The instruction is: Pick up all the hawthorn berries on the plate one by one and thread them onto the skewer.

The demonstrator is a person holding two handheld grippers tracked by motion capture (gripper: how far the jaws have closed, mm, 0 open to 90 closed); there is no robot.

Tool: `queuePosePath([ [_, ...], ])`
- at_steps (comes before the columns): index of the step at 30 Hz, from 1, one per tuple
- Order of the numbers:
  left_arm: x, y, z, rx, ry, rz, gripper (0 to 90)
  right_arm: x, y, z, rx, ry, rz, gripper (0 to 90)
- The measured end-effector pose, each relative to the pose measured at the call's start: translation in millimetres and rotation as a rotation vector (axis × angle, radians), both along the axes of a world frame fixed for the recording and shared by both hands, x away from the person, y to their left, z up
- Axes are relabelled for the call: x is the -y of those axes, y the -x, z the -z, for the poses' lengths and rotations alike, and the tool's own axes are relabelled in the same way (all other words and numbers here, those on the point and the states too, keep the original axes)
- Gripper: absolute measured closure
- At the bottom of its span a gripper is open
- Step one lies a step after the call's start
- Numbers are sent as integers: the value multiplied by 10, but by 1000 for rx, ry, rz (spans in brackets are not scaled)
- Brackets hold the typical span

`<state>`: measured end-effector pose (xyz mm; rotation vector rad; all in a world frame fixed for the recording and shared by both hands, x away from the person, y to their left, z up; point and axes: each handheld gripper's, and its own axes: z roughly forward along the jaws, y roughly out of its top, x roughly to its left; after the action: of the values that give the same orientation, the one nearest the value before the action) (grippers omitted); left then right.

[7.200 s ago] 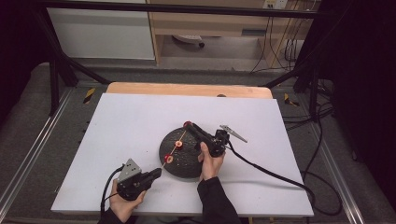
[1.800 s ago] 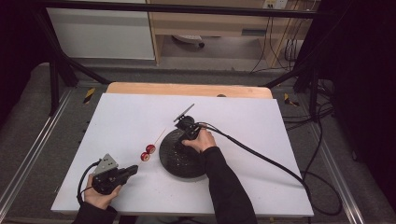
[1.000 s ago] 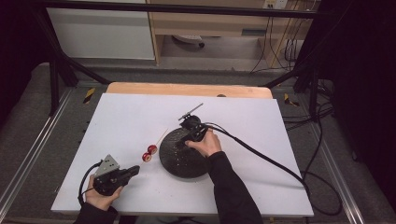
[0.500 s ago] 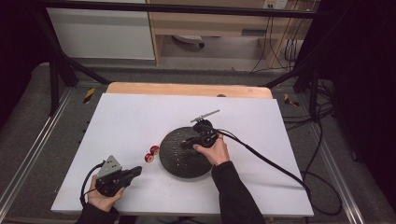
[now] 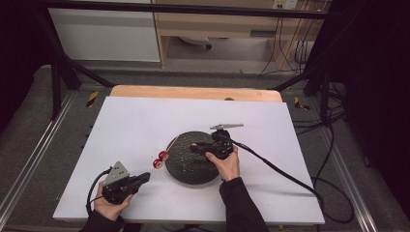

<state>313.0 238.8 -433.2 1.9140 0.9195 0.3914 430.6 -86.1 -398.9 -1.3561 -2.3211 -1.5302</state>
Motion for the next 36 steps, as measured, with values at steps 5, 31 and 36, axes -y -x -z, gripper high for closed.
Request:
queuePosePath([
  [5, 62, 22, -4, 6, 8, 3, 883, 57, 51, 48, 9, -85, 49, 624],
  [31, 257, 93, 2, 17, 52, -29, 883, 150, 156, 130, 125, -406, 271, 625],
  [36, 287, 105, 5, 23, 58, -34, 883, 158, 154, 97, 141, -443, 299, 625],
])
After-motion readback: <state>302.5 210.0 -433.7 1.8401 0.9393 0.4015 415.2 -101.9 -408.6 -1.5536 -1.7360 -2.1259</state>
